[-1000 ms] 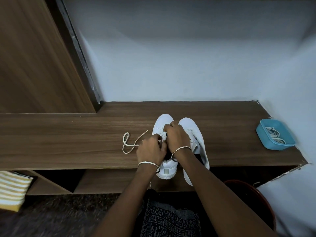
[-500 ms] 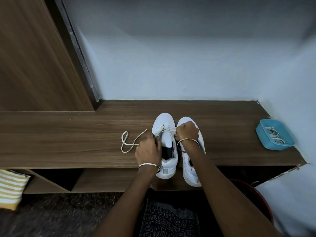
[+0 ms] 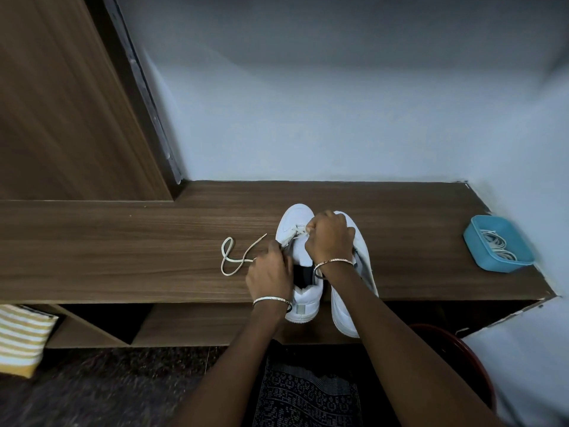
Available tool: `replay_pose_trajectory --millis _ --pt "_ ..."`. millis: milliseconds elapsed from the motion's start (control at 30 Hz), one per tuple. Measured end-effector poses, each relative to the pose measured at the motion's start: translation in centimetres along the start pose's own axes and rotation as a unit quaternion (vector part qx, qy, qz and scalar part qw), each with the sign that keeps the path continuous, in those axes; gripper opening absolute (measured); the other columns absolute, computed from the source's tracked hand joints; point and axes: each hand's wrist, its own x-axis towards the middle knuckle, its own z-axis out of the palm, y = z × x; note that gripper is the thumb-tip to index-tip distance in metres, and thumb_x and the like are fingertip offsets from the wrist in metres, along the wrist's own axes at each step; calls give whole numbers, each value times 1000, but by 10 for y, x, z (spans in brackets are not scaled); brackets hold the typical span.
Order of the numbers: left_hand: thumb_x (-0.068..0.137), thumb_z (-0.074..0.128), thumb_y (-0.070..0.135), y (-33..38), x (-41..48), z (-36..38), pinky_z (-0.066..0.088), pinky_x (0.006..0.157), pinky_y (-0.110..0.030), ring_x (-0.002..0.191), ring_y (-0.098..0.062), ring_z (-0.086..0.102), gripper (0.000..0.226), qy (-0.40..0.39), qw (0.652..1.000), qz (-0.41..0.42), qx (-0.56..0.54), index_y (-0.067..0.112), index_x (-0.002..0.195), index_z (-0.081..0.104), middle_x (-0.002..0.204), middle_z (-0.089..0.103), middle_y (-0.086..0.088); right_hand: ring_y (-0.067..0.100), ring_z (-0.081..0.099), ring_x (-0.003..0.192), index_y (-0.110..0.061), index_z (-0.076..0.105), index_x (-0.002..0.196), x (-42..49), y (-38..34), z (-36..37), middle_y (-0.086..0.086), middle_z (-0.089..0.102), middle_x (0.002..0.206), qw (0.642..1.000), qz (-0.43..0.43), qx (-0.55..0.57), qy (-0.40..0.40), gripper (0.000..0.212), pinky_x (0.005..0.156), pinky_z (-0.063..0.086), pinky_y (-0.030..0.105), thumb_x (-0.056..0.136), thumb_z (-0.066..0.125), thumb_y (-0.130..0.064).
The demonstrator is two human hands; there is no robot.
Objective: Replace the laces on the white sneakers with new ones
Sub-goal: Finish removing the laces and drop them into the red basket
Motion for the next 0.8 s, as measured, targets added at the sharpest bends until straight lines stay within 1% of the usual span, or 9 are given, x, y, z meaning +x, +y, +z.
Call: replay_pose_trajectory --millis 133,233,333,400,467,567,633,733,800 --pt "96 49 27 0 -1 1 45 64 -39 90 -39 65 18 0 1000 -1 -1 13 104 54 94 67 -13 27 47 117 -24 68 92 3 6 -5 -3 61 111 998 -35 49 -21 13 86 40 42 88 59 -17" --pt "97 47 31 1 -2 1 37 61 -36 90 -39 65 20 -9 1000 -9 16 15 108 52 94 68 -13 26 45 120 -26 72 101 -2 3 1 -3 60 117 995 -80 4 -62 16 89 41 43 89 63 -30" --pt "98 46 31 3 -3 -1 37 62 -35 92 -38 66 21 -11 999 -18 31 15 110 52 97 68 -13 25 46 118 -25 73 97 -7 -4 11 -3 60 114 992 -100 -62 -46 16 87 40 42 91 58 -27" --pt "98 45 30 4 -3 -2 38 62 -35 94 -37 66 21 -20 999 -21 41 16 113 51 99 68 -12 25 49 112 -23 73 89 -8 -3 12 -3 63 109 997 -77 -24 -13 17 84 42 41 90 56 -23" --pt "98 46 31 4 -4 -3 37 62 -35 94 -37 67 21 -22 998 -23 51 16 113 50 99 68 -12 27 55 103 -21 71 77 -6 0 9 -2 66 97 995 -9 95 28 15 80 48 41 86 59 -20" --pt "99 45 32 5 -4 -2 37 61 -35 93 -36 67 20 -15 998 -22 52 17 110 50 98 68 -11 28 66 93 -19 72 72 4 14 -4 1 73 87 944 140 283 100 13 79 52 34 81 64 -16" --pt "99 44 32 4 -4 0 37 60 -35 92 -35 67 19 -10 998 -21 51 17 109 51 97 68 -11 28 67 93 -13 73 82 13 23 -14 5 74 91 918 214 309 123 12 82 52 33 82 62 -16" --pt "99 44 32 5 -4 0 38 60 -35 93 -34 68 20 -12 998 -24 56 17 110 51 98 68 -10 28 64 96 -13 69 91 14 28 -19 4 69 98 919 214 305 133 14 88 52 41 80 61 -13" --pt "100 43 32 5 -4 1 37 60 -35 92 -34 68 19 -13 998 -27 62 17 110 50 96 69 -10 29 62 100 -15 70 93 8 23 -14 4 68 101 941 131 279 143 20 89 50 43 74 62 -15"
